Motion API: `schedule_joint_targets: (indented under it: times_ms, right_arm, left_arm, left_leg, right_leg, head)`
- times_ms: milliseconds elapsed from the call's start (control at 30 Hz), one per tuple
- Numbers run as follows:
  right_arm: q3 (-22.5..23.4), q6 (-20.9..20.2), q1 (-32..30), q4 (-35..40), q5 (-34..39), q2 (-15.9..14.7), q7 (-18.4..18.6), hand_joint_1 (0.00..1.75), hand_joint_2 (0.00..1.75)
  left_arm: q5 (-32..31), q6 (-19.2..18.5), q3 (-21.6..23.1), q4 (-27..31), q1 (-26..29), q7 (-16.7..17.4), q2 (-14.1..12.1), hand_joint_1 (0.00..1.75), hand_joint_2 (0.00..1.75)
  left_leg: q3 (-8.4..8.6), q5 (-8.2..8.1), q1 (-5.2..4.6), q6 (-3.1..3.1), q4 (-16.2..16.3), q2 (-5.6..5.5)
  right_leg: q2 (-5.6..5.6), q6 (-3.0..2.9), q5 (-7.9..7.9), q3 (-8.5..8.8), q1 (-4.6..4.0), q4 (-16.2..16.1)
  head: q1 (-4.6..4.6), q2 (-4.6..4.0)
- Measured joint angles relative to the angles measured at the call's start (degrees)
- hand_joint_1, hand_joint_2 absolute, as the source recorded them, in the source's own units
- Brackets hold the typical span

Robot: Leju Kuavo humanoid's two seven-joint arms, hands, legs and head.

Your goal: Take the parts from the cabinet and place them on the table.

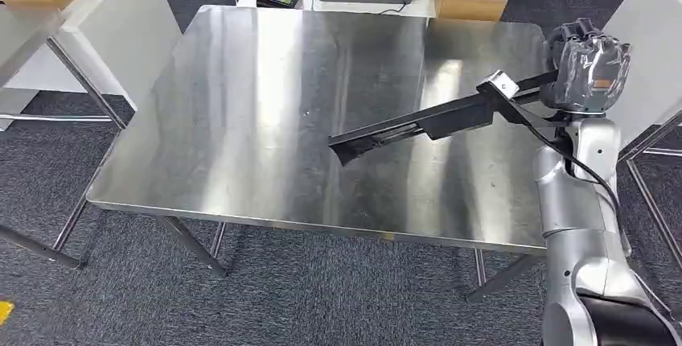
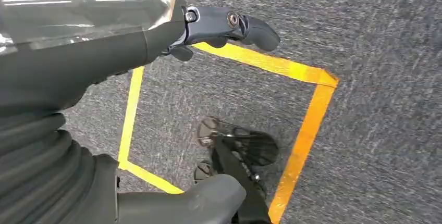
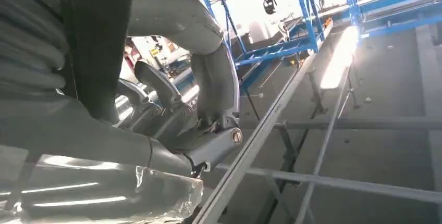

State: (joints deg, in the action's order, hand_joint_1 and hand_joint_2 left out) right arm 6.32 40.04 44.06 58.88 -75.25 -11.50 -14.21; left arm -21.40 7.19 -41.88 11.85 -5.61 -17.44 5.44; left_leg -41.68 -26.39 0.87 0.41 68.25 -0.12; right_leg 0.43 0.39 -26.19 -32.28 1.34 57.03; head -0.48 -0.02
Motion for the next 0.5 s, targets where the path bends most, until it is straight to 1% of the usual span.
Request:
schedule_joint_targets:
  times_ms: [33, 67, 100, 133, 167, 200, 233, 267, 300, 333, 367, 400, 433, 467, 500]
  right_arm:
    - [0.0, 0.0, 0.01, -0.07, -0.02, 0.11, 0.0, 1.75, 1.75]
    - [0.0, 0.0, 0.01, -0.11, -0.11, 0.24, 0.0, 1.75, 1.75]
    - [0.0, 0.0, 0.22, -0.15, -0.26, 0.33, 0.07, 1.75, 1.75]
    - [0.0, -0.02, 0.21, -0.18, -0.5, 0.37, 0.15, 1.75, 1.75]
    - [-0.02, 0.0, 0.16, -0.18, -0.74, 0.52, 0.13, 1.75, 1.75]
    - [-0.02, 0.0, 0.15, -0.18, -0.98, 0.61, 0.15, 1.75, 1.75]
    - [-0.02, 0.0, 0.13, -0.11, -1.36, 0.63, 0.15, 1.75, 1.75]
    - [0.0, 0.0, -0.03, -0.04, -1.94, 0.66, 0.2, 1.75, 1.75]
    - [0.05, 0.0, 0.07, -0.02, -2.54, 0.81, 0.28, 1.75, 1.75]
    - [0.26, 0.0, -0.1, 0.24, -3.04, 0.9, 0.46, 1.75, 1.75]
    - [0.42, 0.0, -0.3, 0.28, -3.34, 1.12, 0.61, 1.75, 1.75]
    - [0.44, 0.0, -0.32, 0.44, -3.87, 1.36, 0.77, 1.75, 1.75]
    - [0.48, 0.0, -0.59, 0.74, -4.46, 1.53, 0.85, 1.75, 1.75]
    - [0.55, 0.0, -1.17, 1.28, -5.54, 1.86, 0.96, 1.75, 1.75]
    - [0.66, 0.0, -1.64, 1.68, -6.59, 2.01, 1.34, 1.75, 1.75]
  left_arm:
    - [-0.02, 0.0, 0.0, 0.0, -0.01, 0.0, -0.07, 0.0, 1.75]
    - [-0.09, 0.02, -0.02, 0.0, -0.01, 0.0, -0.09, 0.0, 1.75]
    - [-0.24, 0.02, -0.02, -0.02, -0.1, 0.0, -0.09, 0.0, 1.75]
    - [-0.29, 0.06, -0.02, 0.0, -0.17, 0.02, -0.09, 0.0, 1.75]
    - [-0.29, 0.07, -0.02, -0.02, -0.09, 0.02, -0.09, 0.0, 1.75]
    - [-0.33, 0.07, -0.02, -0.02, -0.1, 0.02, -0.09, 0.0, 1.75]
    - [-0.35, 0.07, -0.02, 0.0, -0.17, 0.15, -0.09, 0.0, 1.75]
    - [-0.33, 0.07, -0.02, -0.02, -0.19, 0.37, -0.04, 0.0, 1.75]
    - [-0.33, 0.04, -0.04, -0.02, -0.22, 0.39, -0.09, 0.0, 1.75]
    - [-0.33, 0.0, -0.07, -0.02, -0.18, 0.44, -0.09, 0.0, 1.75]
    - [-0.33, -0.09, -0.04, -0.02, -0.35, 0.42, -0.09, 0.0, 1.75]
    - [-0.33, -0.35, -0.07, -0.02, -0.34, 0.44, -0.09, 0.0, 1.75]
    - [-0.35, -0.79, -0.07, -0.02, -0.33, 0.44, -0.09, 0.0, 1.75]
    - [-0.67, -1.37, -0.07, -0.02, -0.32, 0.41, -0.11, 0.0, 1.75]
    - [-0.92, -1.75, -0.05, -0.02, -0.29, 0.42, -0.09, 0.0, 1.75]
  left_leg:
    - [2.24, 3.0, 0.04, 0.22, -5.33, 0.0]
    - [3.77, 4.14, 0.01, 0.6, -9.06, -0.06]
    - [4.47, 3.19, -0.35, 0.84, -9.82, -0.12]
    - [4.3, 3.01, -0.53, 1.15, -9.51, -0.12]
    - [4.27, 2.7, -0.84, 1.66, -9.51, -0.17]
    - [4.38, 2.73, -1.06, 2.09, -9.6, -0.16]
    - [5.05, 3.13, -0.63, 2.69, -10.48, -0.08]
    - [5.41, 3.17, -0.87, 2.85, -10.8, -0.16]
    - [5.27, 2.98, -1.31, 2.74, -10.51, -0.37]
    - [5.45, 2.62, -1.43, 2.61, -10.25, -0.42]
    - [5.36, 2.67, -1.7, 2.81, -10.12, -0.51]
    - [5.13, 2.6, -1.92, 2.8, -10.14, -0.54]
    - [5.04, 2.57, -2.0, 2.84, -10.06, -0.53]
    - [5.05, 2.57, -2.01, 2.84, -10.07, -0.53]
    - [5.05, 2.49, -2.01, 2.99, -10.07, -0.53]
  right_leg:
    - [0.03, 0.19, -0.43, 0.62, 0.02, 0.0]
    - [0.03, 0.49, -0.8, 0.91, -0.01, -0.05]
    - [0.11, 0.96, -1.1, 0.75, -0.73, 0.08]
    - [0.15, 1.19, -1.15, 0.75, -0.5, -0.05]
    - [0.15, 1.52, -1.34, 0.76, -0.46, -0.18]
    - [0.15, 1.92, -1.3, 0.94, -0.39, -0.45]
    - [0.13, 2.29, -1.69, 0.92, -1.0, -0.38]
    - [-0.17, 2.32, -2.23, 0.37, -0.56, 0.75]
    - [-0.23, 2.66, -0.55, 0.51, -0.79, 1.85]
    - [-0.19, 2.99, -0.44, 0.56, -0.89, 1.41]
    - [-0.25, 2.84, -0.75, 1.19, -0.89, 0.26]
    - [-0.39, 2.39, -1.72, 1.71, -0.68, -0.48]
    - [-0.47, 2.45, -1.71, 1.76, -0.63, -0.78]
    - [-0.45, 2.45, -1.71, 1.79, -0.63, -0.92]
    - [-0.45, 2.45, -1.71, 1.86, -0.64, -0.96]
  head:
    - [-0.04, 0.0]
    - [0.02, 0.0]
    - [0.02, 0.0]
    - [0.02, 0.0]
    - [0.0, 0.0]
    - [-0.04, 0.0]
    - [0.02, 0.0]
    - [0.04, 0.0]
    - [0.15, 0.0]
    - [0.02, 0.0]
    - [-0.04, 0.02]
    - [0.2, 0.0]
    - [0.02, 0.02]
    - [0.07, 0.0]
    - [0.15, 0.0]
